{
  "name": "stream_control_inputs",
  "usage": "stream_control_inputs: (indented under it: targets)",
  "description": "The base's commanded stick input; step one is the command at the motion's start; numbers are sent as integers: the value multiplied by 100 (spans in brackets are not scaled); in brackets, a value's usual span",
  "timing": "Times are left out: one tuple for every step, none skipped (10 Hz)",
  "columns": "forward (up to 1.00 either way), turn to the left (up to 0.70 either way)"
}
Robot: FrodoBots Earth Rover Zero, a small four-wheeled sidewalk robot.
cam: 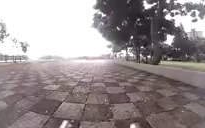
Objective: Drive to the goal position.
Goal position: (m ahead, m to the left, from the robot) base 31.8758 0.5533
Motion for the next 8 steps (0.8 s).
stream_control_inputs:
  targets:
    - [70, 0]
    - [70, 0]
    - [70, 1]
    - [70, 2]
    - [70, 4]
    - [70, 7]
    - [70, 30]
    - [70, 30]
